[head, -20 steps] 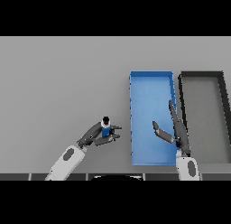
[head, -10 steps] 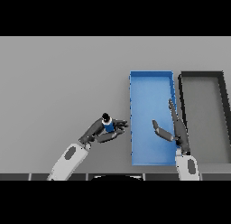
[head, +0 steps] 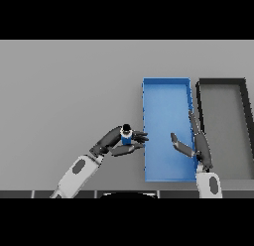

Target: Pick up the blue pipe and place it into the blue bin.

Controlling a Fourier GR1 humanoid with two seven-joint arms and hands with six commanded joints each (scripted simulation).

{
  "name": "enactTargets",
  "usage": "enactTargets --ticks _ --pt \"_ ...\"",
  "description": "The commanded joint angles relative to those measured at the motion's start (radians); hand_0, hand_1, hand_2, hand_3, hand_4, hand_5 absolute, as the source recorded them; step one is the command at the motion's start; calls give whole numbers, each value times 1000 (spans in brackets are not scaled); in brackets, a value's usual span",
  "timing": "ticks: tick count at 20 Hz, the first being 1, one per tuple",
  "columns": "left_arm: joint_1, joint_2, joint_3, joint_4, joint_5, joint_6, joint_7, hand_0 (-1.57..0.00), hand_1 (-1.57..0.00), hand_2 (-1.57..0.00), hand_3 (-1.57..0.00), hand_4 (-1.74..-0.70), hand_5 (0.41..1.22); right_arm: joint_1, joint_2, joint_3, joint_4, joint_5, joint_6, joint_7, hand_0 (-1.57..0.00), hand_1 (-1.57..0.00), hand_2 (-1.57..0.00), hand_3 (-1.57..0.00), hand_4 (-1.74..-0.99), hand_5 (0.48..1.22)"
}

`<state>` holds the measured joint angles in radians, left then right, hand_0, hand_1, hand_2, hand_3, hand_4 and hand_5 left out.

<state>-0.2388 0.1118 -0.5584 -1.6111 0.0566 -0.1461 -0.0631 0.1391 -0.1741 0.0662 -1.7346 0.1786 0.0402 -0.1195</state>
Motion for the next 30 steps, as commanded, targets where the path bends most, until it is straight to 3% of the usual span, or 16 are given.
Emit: enactTargets --ticks 1,7,8,10,13,17,22,26,28,30 --pt "2 -2 5 4 -3 4 9 -1568 -1569 -1569 -1569 -1466 1220 11 1 2 -16 6 -6 12 1 1 1 1 -1141 643" --pt "-5 -14 15 14 -19 -20 13 -1570 -1570 -1570 -1570 -1467 1220 66 8 8 -104 45 -48 86 1 1 -2 1 -1184 642" --pt "-4 -10 19 16 -18 -30 0 -1570 -1570 -1571 -1571 -1467 1220 72 5 5 -118 27 -38 70 1 1 -20 1 -1187 642" --pt "8 -24 11 15 -29 -31 3 -1571 -1571 -1571 -1571 -1467 1221 53 9 -5 -148 -125 55 42 1 -12 -67 0 -1198 641" --pt "20 -21 18 -6 -29 -41 -11 -1571 -1571 -1571 -1571 -1467 1221 2 -60 3 -235 -332 202 164 1 -29 -120 -1 -1215 607" --pt "33 -35 11 -14 -43 -50 9 -1571 -1571 -1571 -1571 -1467 1221 -153 -159 28 -302 -515 297 334 1 -11 -106 0 -1247 568" --pt "15 -39 35 -4 -57 -58 31 -1571 -1571 -1571 -1571 -1467 1221 -333 -207 111 -327 -534 336 467 1 -3 -66 1 -1291 558" --pt "15 -38 50 -1 -57 -80 15 -1571 -1571 -1571 -1571 -1467 1221 -431 -178 179 -309 -550 365 508 1 -1 -42 1 -1300 560" --pt "6 -49 56 21 -64 -89 6 -1571 -1571 -1571 -1571 -1466 1221 -463 -153 216 -300 -572 375 545 1 0 -45 1 -1282 555" --pt "11 -54 58 13 -63 -98 0 -1571 -1571 -1571 -1571 -1464 1221 -513 -141 231 -276 -572 392 545 1 0 -48 1 -1253 554"
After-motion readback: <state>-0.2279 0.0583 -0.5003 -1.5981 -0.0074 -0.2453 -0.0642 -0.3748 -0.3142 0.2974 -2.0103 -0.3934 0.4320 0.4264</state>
